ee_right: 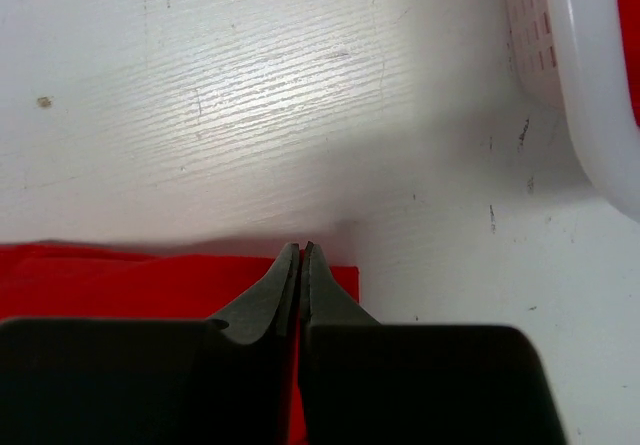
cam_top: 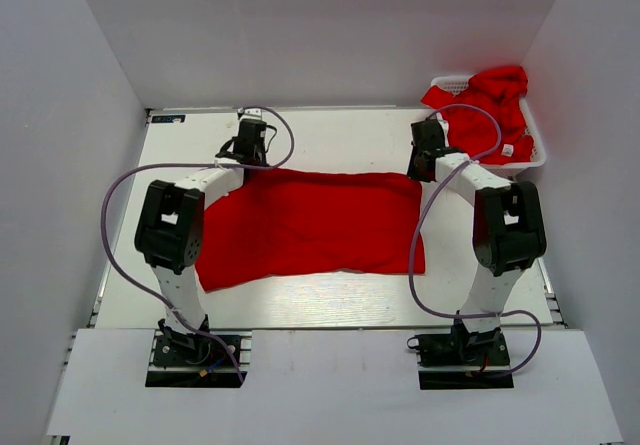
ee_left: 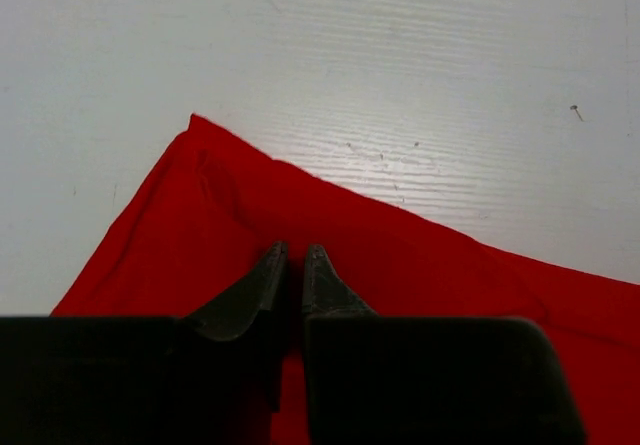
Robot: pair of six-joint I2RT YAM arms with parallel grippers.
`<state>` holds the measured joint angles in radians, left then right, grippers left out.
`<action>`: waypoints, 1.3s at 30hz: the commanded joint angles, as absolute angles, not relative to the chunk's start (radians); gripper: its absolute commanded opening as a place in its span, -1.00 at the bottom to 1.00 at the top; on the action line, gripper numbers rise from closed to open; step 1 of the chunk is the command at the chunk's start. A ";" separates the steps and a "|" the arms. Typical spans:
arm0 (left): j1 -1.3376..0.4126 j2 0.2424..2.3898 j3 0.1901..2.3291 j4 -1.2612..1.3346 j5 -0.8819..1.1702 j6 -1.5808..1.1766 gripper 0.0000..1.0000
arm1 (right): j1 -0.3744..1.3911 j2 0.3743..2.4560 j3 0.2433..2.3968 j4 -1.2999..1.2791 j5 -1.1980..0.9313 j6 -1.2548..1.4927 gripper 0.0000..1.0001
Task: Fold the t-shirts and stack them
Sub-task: Fold the other side of the tshirt into a rectangle
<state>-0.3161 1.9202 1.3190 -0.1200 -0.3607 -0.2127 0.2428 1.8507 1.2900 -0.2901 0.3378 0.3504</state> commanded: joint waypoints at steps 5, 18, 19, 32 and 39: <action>-0.353 1.789 1.267 -0.287 -0.466 -0.317 -1.00 | 0.258 1.760 1.255 -0.313 0.351 0.333 -1.00; -0.413 1.638 1.200 -0.512 -0.603 -0.350 -1.00 | 0.259 1.684 1.210 -0.351 0.356 0.331 -1.00; -0.413 1.638 1.200 -0.523 -0.603 -0.359 -1.00 | 0.261 1.678 1.207 -0.357 0.354 0.330 -1.00; -0.451 1.588 1.180 -0.727 -0.676 -0.431 -1.00 | 0.262 1.640 1.163 -0.382 0.308 0.324 -1.00; -0.491 1.557 1.129 -0.817 -0.620 -0.503 -1.00 | 0.262 1.658 1.170 -0.383 0.264 0.318 -1.00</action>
<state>-0.4721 1.6268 1.1484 -0.7547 -0.6415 -0.4561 0.2604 1.6783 1.1641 -0.3725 0.2855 0.3317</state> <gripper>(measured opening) 0.194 0.011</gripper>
